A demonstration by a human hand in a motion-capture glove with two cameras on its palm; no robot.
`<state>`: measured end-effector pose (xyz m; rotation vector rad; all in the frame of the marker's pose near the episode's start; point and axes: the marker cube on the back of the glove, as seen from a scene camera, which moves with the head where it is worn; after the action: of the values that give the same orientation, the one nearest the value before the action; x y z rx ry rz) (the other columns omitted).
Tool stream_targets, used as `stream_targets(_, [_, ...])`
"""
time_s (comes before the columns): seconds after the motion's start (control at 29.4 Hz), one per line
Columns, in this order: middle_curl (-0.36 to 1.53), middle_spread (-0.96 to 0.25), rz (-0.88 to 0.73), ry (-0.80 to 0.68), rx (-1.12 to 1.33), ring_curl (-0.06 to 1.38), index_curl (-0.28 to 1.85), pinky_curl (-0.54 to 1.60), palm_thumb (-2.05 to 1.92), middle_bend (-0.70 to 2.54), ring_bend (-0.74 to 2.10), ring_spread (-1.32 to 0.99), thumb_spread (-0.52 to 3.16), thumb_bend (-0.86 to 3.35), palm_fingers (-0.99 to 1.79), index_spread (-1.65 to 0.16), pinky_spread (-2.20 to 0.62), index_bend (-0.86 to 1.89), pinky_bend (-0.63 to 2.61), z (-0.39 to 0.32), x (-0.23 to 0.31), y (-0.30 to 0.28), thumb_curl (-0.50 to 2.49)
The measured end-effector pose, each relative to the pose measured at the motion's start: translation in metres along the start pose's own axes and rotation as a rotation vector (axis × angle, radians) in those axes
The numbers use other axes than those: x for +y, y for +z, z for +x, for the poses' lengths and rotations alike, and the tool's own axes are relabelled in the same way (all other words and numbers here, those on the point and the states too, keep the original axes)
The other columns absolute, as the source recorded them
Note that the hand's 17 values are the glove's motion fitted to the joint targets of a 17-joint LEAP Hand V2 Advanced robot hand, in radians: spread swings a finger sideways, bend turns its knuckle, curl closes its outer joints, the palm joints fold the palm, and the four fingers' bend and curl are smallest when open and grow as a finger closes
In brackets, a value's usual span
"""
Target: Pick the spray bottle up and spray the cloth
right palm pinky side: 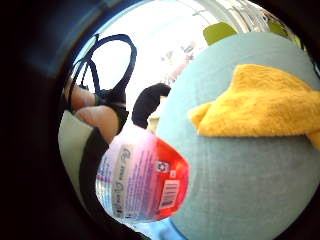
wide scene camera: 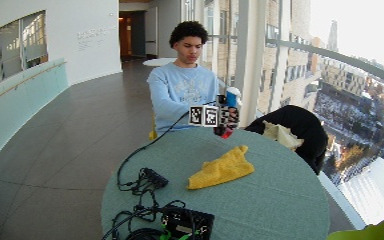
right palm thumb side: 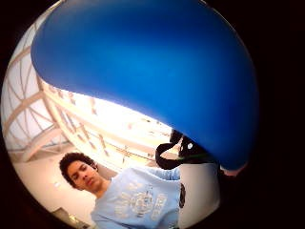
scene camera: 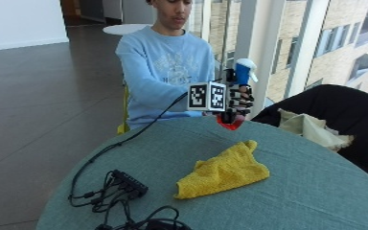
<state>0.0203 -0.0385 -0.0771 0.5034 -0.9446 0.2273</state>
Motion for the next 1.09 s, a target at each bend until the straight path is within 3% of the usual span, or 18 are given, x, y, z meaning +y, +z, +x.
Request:
stream_targets(0.54, [0.51,-0.08,-0.046,-0.126,-0.086,0.40,0.35,0.36,0.82,0.40,0.56,-0.07,0.93,-0.03,1.12,-0.20,0.09,0.13,0.19,0.008,-0.050,0.129,0.57])
stream_targets(1.09, [0.51,-0.08,-0.039,-0.121,-0.042,0.40,0.36,0.35,0.79,0.40,0.54,-0.08,0.97,-0.03,1.11,-0.21,0.08,0.14,0.18,0.018,-0.045,0.129,0.54])
